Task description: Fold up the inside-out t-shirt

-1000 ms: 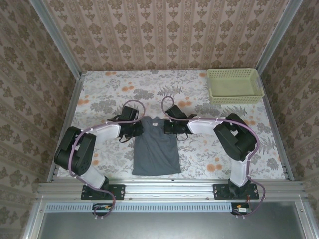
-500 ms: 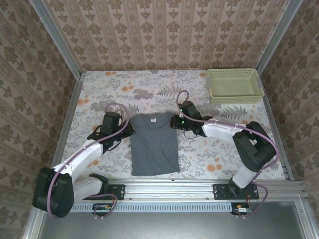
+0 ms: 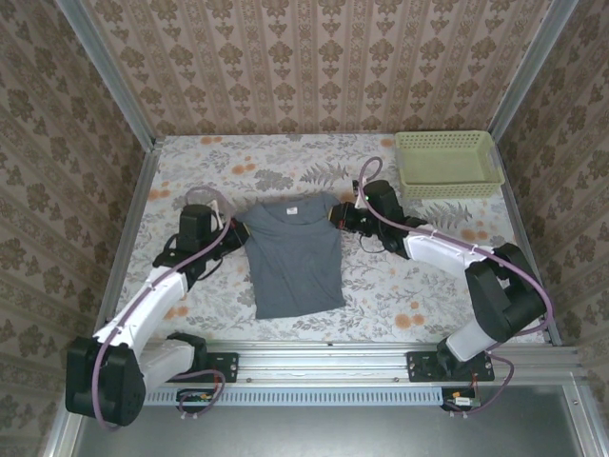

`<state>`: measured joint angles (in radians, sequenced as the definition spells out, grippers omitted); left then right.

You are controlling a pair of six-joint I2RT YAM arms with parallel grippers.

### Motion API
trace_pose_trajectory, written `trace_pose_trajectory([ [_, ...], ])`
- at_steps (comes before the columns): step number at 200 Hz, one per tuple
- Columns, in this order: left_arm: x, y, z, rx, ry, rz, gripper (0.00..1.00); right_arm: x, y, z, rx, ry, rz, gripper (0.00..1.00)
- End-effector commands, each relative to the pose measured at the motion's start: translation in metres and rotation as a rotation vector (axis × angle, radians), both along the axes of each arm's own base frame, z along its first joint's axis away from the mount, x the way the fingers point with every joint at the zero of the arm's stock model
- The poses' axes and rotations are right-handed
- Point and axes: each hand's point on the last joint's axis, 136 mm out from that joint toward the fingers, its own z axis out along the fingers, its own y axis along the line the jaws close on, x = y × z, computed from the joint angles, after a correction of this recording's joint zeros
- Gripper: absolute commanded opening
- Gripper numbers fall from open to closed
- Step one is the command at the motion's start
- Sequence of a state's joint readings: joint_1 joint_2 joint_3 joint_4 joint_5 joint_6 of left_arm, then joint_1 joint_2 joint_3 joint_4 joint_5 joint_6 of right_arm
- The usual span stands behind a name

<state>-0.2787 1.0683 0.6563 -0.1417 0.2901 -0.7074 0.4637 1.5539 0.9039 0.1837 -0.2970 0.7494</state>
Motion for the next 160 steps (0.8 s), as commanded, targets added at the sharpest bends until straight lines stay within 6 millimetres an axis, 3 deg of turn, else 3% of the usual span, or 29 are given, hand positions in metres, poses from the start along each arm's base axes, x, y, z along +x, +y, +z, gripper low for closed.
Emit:
trace_pose_trajectory([
  [1,0.037,0.000,0.057,-0.047,-0.125,0.017,0.00,0.035,-0.001,0.061,0.072,-0.131,-0.021,0.00],
  [43,0.101,0.001,0.130,-0.066,-0.269,0.007,0.00,0.100,-0.012,0.129,0.101,-0.283,-0.067,0.00],
  [54,0.107,-0.002,0.142,-0.088,-0.297,-0.010,0.00,0.107,-0.011,0.139,0.099,-0.308,-0.062,0.00],
  [67,0.103,-0.007,0.146,-0.111,-0.315,-0.038,0.00,0.107,-0.007,0.137,0.099,-0.305,-0.044,0.00],
  [88,0.079,-0.022,0.121,-0.124,-0.292,-0.092,0.00,0.089,-0.007,0.105,0.075,-0.257,-0.035,0.00],
  [128,0.002,-0.041,0.031,-0.124,-0.129,-0.163,0.00,0.019,-0.015,0.029,0.049,-0.124,-0.005,0.00],
  [158,-0.049,-0.039,0.005,-0.078,-0.088,-0.163,0.00,-0.034,-0.021,-0.006,-0.009,-0.060,0.000,0.00],
  [160,-0.051,-0.039,0.005,-0.074,-0.088,-0.161,0.00,-0.037,-0.021,0.000,-0.006,-0.073,0.001,0.00],
])
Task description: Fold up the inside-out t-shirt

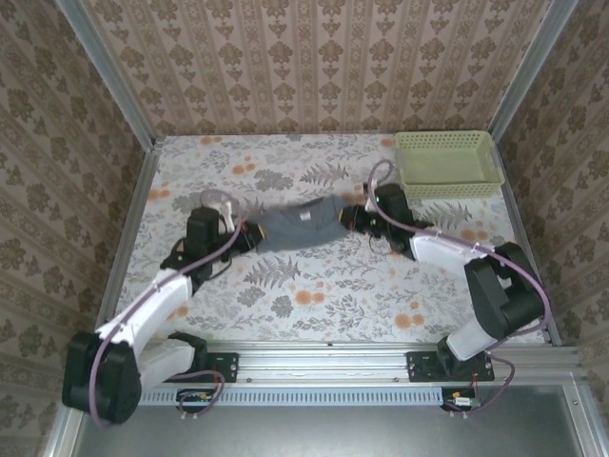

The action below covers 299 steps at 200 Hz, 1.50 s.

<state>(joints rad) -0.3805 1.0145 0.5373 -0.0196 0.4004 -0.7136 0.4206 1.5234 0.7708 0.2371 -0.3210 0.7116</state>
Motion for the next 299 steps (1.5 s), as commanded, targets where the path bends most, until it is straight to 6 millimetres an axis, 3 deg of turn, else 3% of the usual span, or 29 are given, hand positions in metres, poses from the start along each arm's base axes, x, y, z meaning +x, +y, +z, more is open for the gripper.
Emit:
trace_pose_trajectory([
  [1,-0.017,0.003,0.013,0.004,-0.059,0.032,0.00,-0.022,0.003,0.034,0.025,-0.103,0.006,0.00],
  [25,-0.018,0.017,0.007,0.054,-0.070,0.094,0.00,-0.032,0.004,0.042,-0.017,-0.129,0.016,0.00],
  [57,0.008,0.025,-0.009,0.163,-0.024,0.158,0.00,-0.008,0.010,0.057,-0.072,-0.175,0.011,0.00],
  [90,0.034,0.045,-0.033,0.259,0.049,0.254,0.00,0.026,0.020,0.036,-0.148,-0.137,0.019,0.00],
  [118,0.045,0.042,-0.054,0.275,0.119,0.224,0.00,0.047,0.022,0.008,-0.201,-0.088,0.022,0.00],
  [150,0.045,0.027,-0.070,0.249,0.164,0.165,0.00,0.054,0.015,-0.018,-0.250,-0.028,-0.009,0.00],
  [175,0.046,0.027,-0.079,0.277,0.197,0.152,0.11,0.057,0.012,-0.029,-0.278,-0.002,-0.023,0.00],
  [199,0.044,0.040,-0.071,0.353,0.228,0.166,0.30,0.056,0.000,-0.023,-0.335,0.004,-0.052,0.32],
  [221,0.030,0.075,-0.041,0.518,0.243,0.267,0.48,0.048,-0.021,-0.003,-0.417,-0.014,-0.105,0.58],
  [236,0.018,0.085,-0.018,0.573,0.205,0.293,0.52,0.037,-0.027,0.009,-0.469,-0.027,-0.093,0.69],
  [249,0.009,0.079,-0.004,0.588,0.172,0.285,0.54,0.024,-0.021,0.016,-0.498,-0.045,-0.054,0.72],
  [264,0.001,0.043,-0.001,0.534,0.130,0.186,0.56,0.007,-0.003,0.017,-0.507,-0.064,0.013,0.72],
  [281,0.000,0.009,-0.013,0.474,0.127,0.113,0.56,-0.005,0.010,0.002,-0.530,-0.031,0.041,0.70],
  [299,0.003,-0.016,-0.033,0.445,0.152,0.055,0.53,-0.006,0.008,-0.025,-0.546,0.037,0.013,0.67],
])
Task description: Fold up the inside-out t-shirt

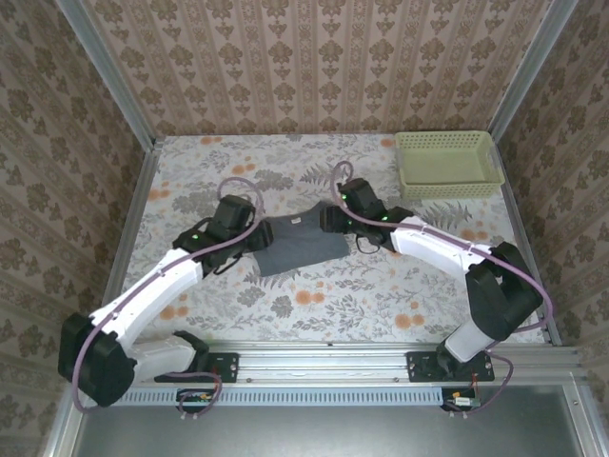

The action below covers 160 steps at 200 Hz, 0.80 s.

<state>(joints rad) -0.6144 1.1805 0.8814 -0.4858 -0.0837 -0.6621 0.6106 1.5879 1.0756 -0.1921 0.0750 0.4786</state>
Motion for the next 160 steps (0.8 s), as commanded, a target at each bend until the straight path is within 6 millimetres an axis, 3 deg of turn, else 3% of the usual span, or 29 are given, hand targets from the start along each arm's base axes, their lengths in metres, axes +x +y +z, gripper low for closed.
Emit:
trace_pose_trajectory([
  [1,-0.002,-0.020,-0.039,-0.005,0.094,-0.026,0.53,-0.009,-0.012,-0.043,-0.096,0.106,-0.050,0.67],
  [15,0.004,-0.024,-0.057,0.018,0.123,-0.028,0.50,-0.007,-0.020,-0.064,-0.130,0.154,-0.090,0.64],
  [43,0.012,-0.001,-0.098,0.108,0.228,0.044,0.37,-0.004,-0.040,-0.100,-0.112,0.261,-0.173,0.55],
  [74,0.016,0.022,-0.129,0.132,0.298,0.087,0.27,-0.004,-0.042,-0.120,-0.053,0.324,-0.200,0.43],
  [111,0.030,0.029,-0.132,0.141,0.308,0.085,0.25,-0.001,-0.014,-0.122,0.068,0.348,-0.166,0.36],
  [125,0.045,0.046,-0.131,0.145,0.308,0.128,0.25,-0.001,0.001,-0.121,0.101,0.351,-0.156,0.33],
  [139,0.058,0.063,-0.131,0.120,0.307,0.185,0.18,0.001,0.019,-0.120,0.118,0.348,-0.141,0.32],
  [160,0.070,0.094,-0.125,0.048,0.298,0.319,0.24,0.010,0.050,-0.119,0.149,0.346,-0.100,0.31],
])
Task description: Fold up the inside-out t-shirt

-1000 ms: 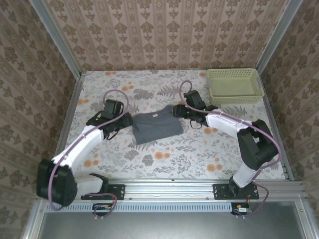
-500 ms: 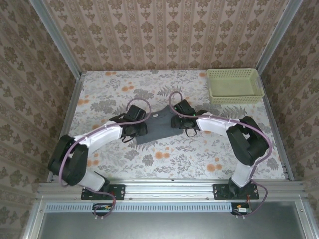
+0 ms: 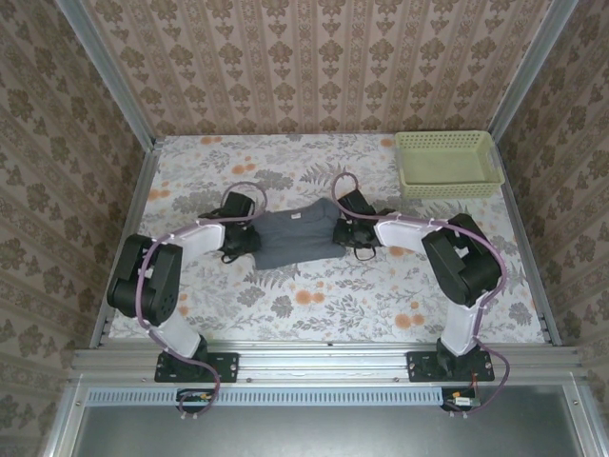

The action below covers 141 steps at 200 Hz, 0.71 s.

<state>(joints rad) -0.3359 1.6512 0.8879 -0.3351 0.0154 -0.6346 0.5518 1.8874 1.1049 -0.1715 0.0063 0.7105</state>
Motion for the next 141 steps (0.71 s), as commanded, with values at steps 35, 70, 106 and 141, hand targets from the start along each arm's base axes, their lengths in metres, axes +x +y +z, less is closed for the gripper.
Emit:
trace_pose_trajectory([
  [35,0.025,0.053,0.055,0.027,-0.084,0.155,0.34,0.022,0.073,0.023,0.165,-0.027,0.081,0.33],
  [70,0.003,0.063,0.108,0.121,-0.197,0.155,0.55,0.005,0.047,0.070,0.102,-0.112,0.121,0.50],
  [106,-0.026,0.022,0.122,0.132,-0.258,0.064,0.61,-0.032,-0.010,0.105,0.021,-0.200,0.124,0.65],
  [141,-0.037,-0.044,0.099,0.104,-0.193,-0.071,0.68,-0.060,-0.059,0.126,-0.041,-0.304,0.074,0.73],
])
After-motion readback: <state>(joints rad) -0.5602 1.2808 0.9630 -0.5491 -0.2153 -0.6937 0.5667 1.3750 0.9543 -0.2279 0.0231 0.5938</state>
